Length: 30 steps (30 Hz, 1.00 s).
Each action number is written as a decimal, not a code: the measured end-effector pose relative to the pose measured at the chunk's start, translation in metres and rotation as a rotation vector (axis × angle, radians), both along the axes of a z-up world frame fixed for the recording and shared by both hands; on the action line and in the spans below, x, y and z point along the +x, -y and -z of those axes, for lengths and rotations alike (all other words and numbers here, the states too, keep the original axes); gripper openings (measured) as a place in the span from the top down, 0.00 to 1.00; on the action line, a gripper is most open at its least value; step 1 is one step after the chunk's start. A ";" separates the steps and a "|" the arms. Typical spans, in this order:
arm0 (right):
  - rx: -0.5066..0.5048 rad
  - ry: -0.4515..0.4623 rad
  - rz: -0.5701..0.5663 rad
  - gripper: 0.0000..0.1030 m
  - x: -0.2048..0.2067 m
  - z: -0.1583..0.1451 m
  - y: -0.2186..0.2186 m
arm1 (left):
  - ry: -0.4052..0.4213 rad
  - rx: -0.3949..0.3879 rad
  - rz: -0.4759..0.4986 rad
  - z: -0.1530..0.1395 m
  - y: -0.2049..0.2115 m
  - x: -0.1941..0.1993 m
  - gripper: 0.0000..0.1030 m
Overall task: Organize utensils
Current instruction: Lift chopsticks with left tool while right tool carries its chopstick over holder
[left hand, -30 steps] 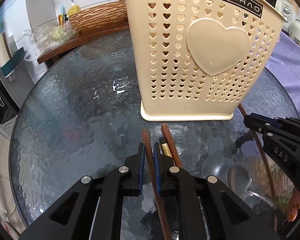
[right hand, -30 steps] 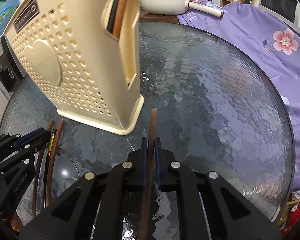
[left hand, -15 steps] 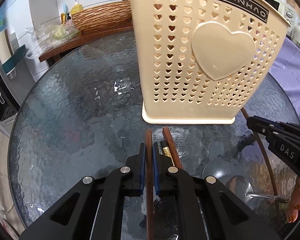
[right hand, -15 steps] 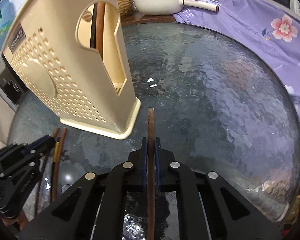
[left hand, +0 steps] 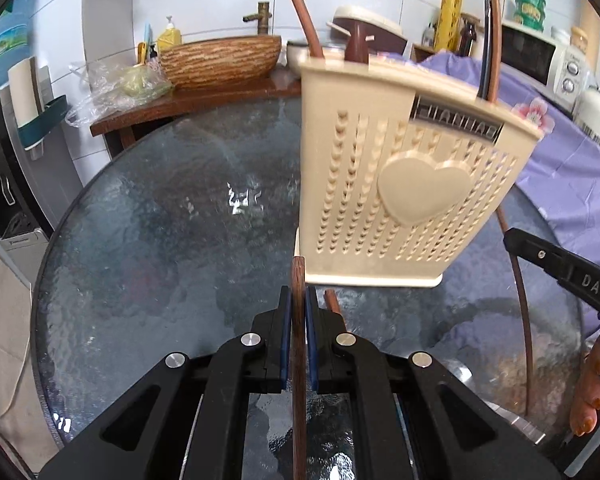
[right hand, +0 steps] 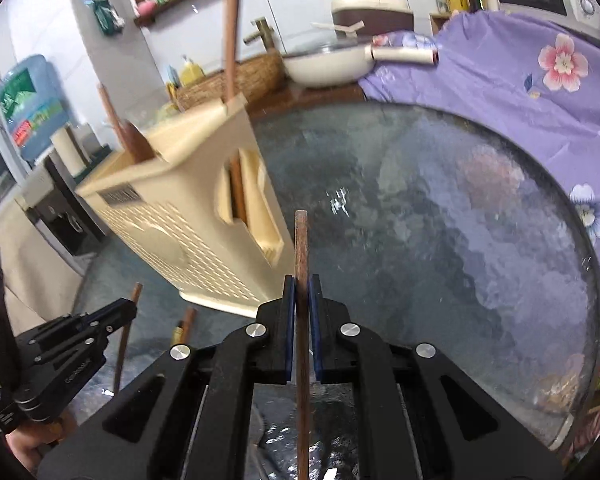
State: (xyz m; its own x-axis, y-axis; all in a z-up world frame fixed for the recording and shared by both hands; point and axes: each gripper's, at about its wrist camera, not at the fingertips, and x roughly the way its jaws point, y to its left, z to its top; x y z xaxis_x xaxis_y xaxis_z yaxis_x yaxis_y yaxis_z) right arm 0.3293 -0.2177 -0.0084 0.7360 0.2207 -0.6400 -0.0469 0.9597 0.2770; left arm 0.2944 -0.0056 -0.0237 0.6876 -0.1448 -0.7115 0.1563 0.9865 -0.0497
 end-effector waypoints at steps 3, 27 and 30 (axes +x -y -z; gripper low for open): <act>0.005 0.049 -0.023 0.93 -0.011 -0.021 -0.002 | 0.031 -0.023 0.002 -0.014 -0.003 -0.007 0.94; 0.065 0.206 -0.163 0.93 -0.067 -0.095 -0.001 | 0.198 -0.137 0.030 -0.084 -0.021 -0.052 0.94; 0.071 0.211 -0.185 0.93 -0.072 -0.101 -0.002 | 0.206 -0.149 0.045 -0.089 -0.022 -0.058 0.94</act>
State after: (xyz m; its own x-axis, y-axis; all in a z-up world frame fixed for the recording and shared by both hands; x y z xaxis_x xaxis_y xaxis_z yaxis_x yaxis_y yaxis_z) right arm 0.2577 -0.2161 0.0930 0.7943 0.4022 -0.4552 -0.2829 0.9081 0.3087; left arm 0.2369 0.0160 0.0649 0.8064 -0.2718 -0.5252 0.2223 0.9623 -0.1567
